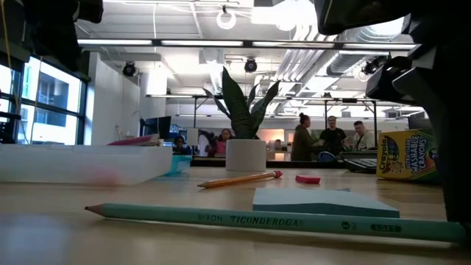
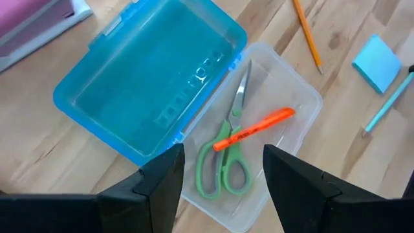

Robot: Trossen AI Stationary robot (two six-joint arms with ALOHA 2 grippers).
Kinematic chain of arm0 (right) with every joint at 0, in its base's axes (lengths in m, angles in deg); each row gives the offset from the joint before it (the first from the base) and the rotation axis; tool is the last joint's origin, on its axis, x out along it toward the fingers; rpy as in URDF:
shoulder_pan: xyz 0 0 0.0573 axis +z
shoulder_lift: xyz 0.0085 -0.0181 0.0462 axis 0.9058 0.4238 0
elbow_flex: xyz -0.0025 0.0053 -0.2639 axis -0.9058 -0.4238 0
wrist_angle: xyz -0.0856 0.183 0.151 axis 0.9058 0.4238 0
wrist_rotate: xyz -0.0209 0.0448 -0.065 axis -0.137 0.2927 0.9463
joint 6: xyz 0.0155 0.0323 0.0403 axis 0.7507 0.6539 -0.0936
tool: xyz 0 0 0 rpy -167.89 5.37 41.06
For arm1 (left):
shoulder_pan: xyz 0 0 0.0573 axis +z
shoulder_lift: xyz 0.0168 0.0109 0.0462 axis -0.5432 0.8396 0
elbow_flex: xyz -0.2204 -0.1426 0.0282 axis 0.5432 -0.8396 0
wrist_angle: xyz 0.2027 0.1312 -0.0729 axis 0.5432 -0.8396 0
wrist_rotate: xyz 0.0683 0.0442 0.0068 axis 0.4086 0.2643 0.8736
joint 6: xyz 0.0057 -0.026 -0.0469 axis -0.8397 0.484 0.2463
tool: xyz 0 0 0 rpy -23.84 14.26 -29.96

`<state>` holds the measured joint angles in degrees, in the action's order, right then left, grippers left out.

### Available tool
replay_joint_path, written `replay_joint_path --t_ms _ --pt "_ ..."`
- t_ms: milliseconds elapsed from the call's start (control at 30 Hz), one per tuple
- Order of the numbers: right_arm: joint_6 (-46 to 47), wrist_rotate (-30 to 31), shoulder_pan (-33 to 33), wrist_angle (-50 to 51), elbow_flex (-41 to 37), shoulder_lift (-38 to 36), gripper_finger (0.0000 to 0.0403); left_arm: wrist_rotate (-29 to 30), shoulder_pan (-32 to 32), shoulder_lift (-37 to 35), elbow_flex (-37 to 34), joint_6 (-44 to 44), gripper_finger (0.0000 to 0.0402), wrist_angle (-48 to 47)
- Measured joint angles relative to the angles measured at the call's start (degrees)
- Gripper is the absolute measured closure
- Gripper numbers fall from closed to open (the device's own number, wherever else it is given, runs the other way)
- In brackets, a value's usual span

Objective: Pack school essentials
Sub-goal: Put the light blue pencil into the blue supply box

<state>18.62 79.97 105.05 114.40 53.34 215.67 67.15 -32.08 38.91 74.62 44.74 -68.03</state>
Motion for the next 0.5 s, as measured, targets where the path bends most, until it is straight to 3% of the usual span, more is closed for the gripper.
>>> replay_joint_path --t_ms 500 --pt "1.2 1.7 -2.4 -12.9 -0.1 -2.3 0.0396 -2.6 0.0 0.2 0.0 1.9 0.0204 0.0"
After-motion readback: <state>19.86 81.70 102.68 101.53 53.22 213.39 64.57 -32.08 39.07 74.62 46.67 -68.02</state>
